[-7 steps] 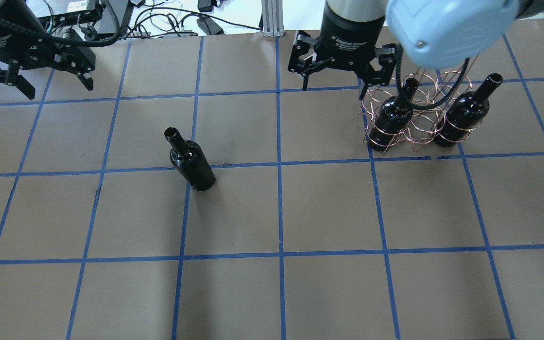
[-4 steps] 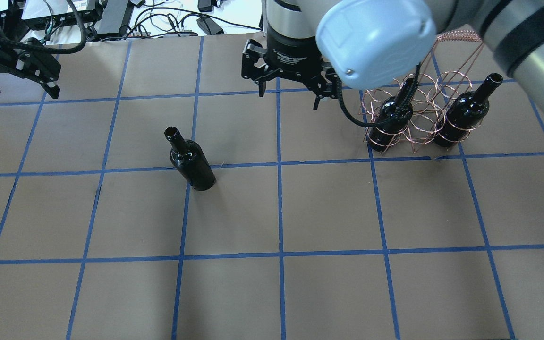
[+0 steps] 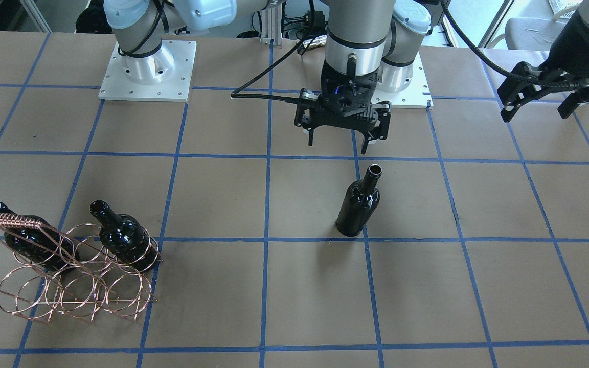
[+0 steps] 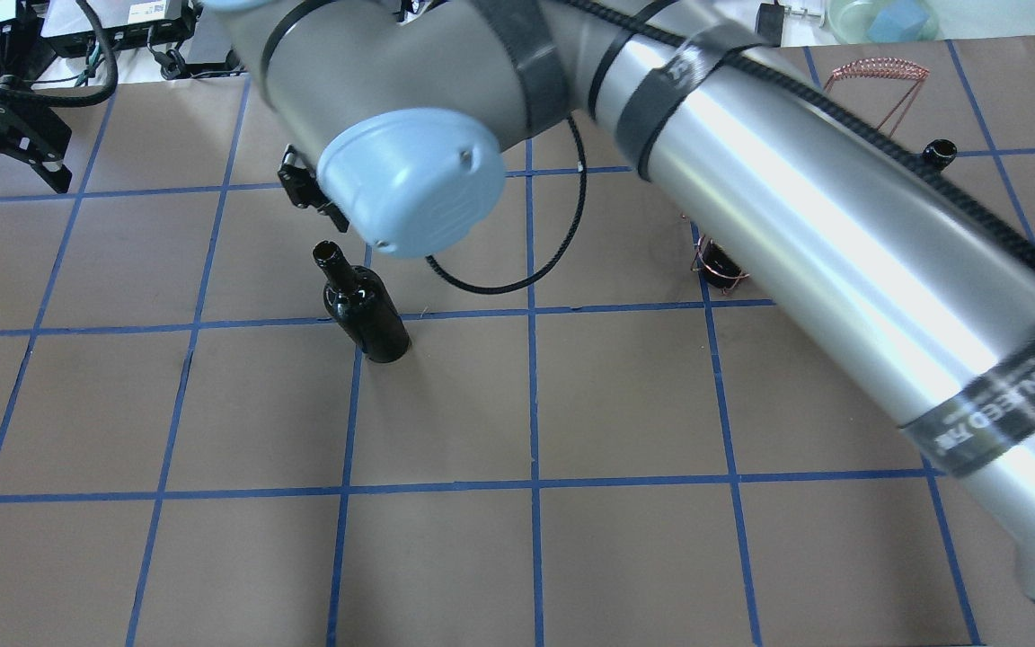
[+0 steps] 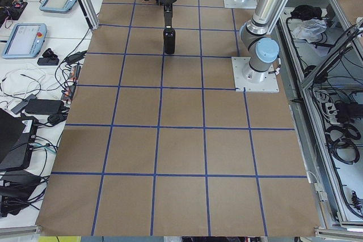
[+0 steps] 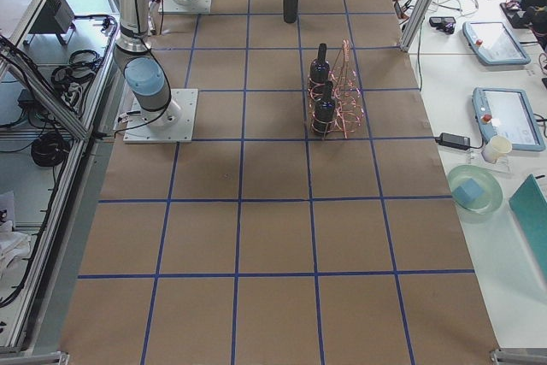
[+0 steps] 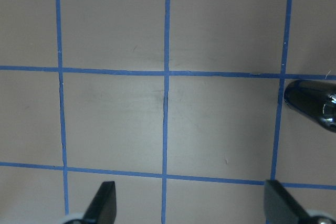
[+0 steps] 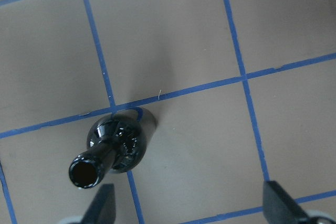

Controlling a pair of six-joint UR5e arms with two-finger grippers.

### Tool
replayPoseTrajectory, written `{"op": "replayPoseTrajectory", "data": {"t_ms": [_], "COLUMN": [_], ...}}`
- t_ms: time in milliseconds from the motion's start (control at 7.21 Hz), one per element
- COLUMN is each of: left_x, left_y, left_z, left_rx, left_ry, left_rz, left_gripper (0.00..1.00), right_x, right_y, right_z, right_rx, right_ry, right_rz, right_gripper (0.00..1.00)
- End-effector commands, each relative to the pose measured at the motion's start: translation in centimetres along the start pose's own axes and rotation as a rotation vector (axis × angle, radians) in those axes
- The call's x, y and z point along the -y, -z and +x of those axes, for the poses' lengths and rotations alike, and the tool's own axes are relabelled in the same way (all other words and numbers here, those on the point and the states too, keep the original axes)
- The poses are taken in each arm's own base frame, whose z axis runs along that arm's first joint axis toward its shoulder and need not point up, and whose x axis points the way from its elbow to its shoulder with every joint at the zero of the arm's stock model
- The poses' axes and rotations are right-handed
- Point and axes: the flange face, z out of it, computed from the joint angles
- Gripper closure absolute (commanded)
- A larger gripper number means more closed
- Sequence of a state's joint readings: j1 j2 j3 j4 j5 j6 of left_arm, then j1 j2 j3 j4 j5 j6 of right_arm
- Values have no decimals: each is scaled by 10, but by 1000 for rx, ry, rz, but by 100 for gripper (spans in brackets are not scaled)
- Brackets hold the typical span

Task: Place wine into wine basket
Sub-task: 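Move the right gripper over the standing black bottle, then lower the right gripper onto the bottle neck and close on it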

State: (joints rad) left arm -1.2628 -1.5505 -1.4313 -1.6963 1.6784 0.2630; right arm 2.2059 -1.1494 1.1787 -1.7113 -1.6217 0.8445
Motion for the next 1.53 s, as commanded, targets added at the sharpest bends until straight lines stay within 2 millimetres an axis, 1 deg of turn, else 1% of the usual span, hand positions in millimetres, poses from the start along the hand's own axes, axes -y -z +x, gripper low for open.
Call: {"op": "replayPoseTrajectory", "data": {"t_ms": [0,277,555,694,1110,1249,1387], "left_x": [-3,-2,-1,-1,-2,-3,-3], "left_y": [-1,-2,-3,-3,-3,-5,-5], "left_z": [-19,-19,-14,-14,-16,-15,-14], "left_rx": [1,-6,-11,-12,-8,-11,-14], "left_ry": [39,39,31,30,34,32,30], "left_rz": [-7,-5,-3,-2,-8,-25,-26], "left_gripper": [0,0,0,0,0,0,0], "right_x": [-30,-28,-22,-22,-18,-17,-15], "right_y": [-34,-31,-48,-51,-79,-81,-85], "right_z": [-33,-39,-46,-47,-55,-56,-59], "right_rx": [-33,0,3,-4,-25,-25,-24], "right_ry": [42,44,44,39,13,10,13], "right_rz": [-3,14,26,26,-2,-6,-7], "right_gripper": [0,0,0,2,11,12,22]}}
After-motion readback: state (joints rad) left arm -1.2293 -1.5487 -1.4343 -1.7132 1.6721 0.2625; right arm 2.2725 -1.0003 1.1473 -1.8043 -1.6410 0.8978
